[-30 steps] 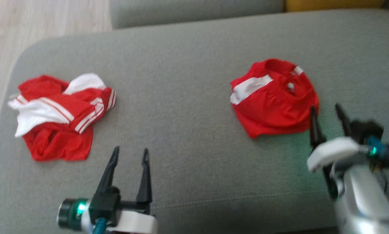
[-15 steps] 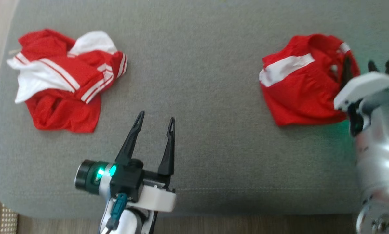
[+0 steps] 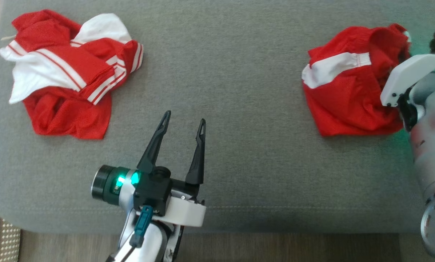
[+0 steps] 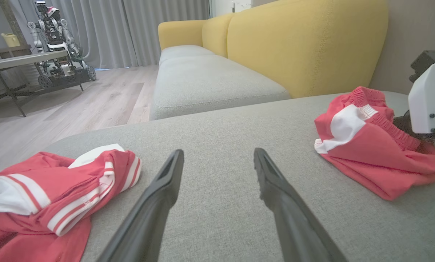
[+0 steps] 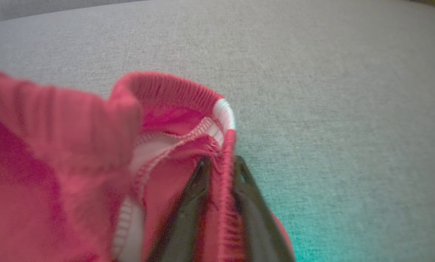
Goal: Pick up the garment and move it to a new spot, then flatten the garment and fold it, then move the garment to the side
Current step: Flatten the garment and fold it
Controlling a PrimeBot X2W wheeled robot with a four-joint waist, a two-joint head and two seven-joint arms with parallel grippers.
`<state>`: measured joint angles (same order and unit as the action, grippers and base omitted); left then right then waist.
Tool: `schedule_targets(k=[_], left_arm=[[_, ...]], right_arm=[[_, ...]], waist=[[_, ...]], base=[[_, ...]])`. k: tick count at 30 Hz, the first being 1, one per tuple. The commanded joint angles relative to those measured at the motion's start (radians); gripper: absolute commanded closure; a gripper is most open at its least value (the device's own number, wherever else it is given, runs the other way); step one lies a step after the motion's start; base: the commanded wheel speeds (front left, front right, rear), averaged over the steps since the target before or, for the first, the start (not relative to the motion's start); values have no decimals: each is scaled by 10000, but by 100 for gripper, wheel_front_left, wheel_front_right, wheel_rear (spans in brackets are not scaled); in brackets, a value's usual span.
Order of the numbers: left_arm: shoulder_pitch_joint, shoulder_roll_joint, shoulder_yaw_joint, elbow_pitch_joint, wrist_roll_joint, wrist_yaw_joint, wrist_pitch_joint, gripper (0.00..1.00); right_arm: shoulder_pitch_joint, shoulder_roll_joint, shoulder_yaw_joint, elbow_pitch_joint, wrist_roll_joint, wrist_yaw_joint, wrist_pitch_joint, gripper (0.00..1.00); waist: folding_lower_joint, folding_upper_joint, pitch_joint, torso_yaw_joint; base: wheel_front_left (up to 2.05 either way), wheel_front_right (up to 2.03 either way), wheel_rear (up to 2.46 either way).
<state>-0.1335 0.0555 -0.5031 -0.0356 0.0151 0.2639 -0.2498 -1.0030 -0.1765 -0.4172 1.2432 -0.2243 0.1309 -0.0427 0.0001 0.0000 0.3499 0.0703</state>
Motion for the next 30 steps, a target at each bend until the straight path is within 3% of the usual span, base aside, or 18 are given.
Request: schedule_targets(k=[1, 12, 21, 26, 30], left_arm=[[-199, 11, 301, -330, -63, 86, -120, 0], [94, 258, 402, -452, -198, 221, -120, 0], [365, 313, 472, -504, -228, 341, -120, 0], [345, 293, 465, -547, -260, 324, -120, 0], [292, 226, 436, -554, -341, 304, -120, 0]], right_arm=[[-186, -13, 327, -193, -61, -2, -358, 100], [-1111, -386, 1119, -806, 67, -2, -1815, 100], [-1786, -339, 2295, -2585, 298, -2, -2094, 100], [-621, 472, 3621, -4116, 777, -2, -1902, 100], [1770, 1038, 4717, -5836, 1377, -2, -1582, 100]], waist=[[-1, 0, -127, -145], [-1, 0, -986, -1437], [-1, 0, -1364, -2006], [-1, 0, -1275, -1986], [-1, 0, -1208, -1697]], base=[[0, 0, 0], [0, 0, 0], [0, 0, 0], [0, 0, 0], [0, 0, 0]])
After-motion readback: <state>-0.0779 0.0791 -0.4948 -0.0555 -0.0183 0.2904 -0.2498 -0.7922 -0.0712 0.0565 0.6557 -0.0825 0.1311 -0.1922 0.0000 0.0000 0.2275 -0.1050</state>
